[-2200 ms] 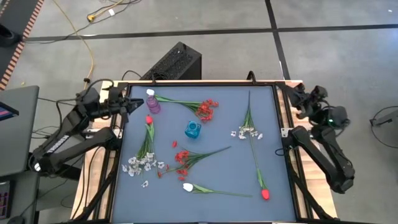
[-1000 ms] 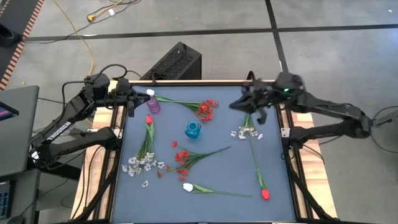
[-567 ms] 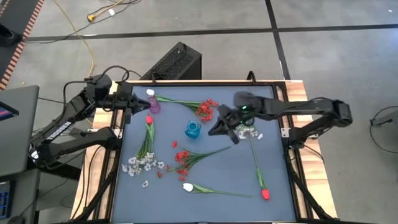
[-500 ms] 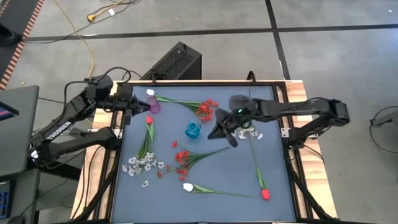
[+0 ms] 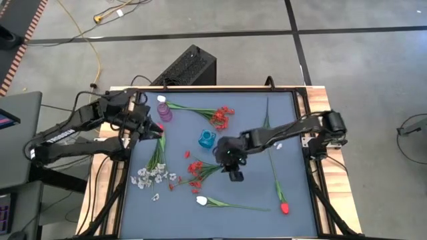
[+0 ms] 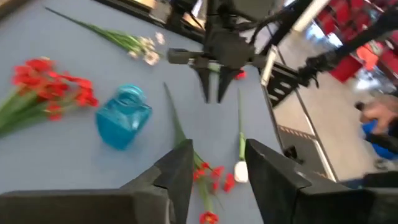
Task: Sort flowers into vase by color
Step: Put the bottom red flowers into the purple vase
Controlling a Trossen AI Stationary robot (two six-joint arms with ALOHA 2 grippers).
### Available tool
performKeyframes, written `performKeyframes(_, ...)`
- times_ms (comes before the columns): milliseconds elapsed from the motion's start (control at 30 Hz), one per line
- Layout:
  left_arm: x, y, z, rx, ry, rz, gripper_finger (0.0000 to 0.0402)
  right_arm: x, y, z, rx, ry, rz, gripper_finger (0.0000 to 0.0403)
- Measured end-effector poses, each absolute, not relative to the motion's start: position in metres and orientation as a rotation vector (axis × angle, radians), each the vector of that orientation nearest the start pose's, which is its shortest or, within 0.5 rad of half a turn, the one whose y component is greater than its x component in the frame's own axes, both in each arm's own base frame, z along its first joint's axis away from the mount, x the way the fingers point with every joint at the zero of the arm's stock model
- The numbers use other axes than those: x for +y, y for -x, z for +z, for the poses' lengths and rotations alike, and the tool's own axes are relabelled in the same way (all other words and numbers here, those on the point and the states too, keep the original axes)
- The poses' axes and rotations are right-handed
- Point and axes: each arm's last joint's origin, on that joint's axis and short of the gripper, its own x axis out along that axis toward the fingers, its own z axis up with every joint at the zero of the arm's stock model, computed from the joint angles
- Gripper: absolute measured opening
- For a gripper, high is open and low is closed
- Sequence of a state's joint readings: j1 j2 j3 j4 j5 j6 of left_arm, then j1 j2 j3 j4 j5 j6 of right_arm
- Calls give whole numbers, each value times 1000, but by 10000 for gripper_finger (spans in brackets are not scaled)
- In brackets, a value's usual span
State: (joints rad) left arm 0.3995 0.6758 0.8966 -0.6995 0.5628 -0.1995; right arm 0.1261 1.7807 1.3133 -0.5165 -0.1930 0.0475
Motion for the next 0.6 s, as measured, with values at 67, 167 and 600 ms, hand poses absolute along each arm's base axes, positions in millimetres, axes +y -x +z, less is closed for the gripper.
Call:
performKeyframes(67,30,-121,339,442,398,-128,154,56,-375,216,1046,-32,209,183)
performKeyframes(167,24,-123,337,458,372,-105,158,59,-382,204,1110,19,135,218)
performKeyframes(600,3,-124,285,306,400,-93,158,61,-396,173,1180,35,26,238)
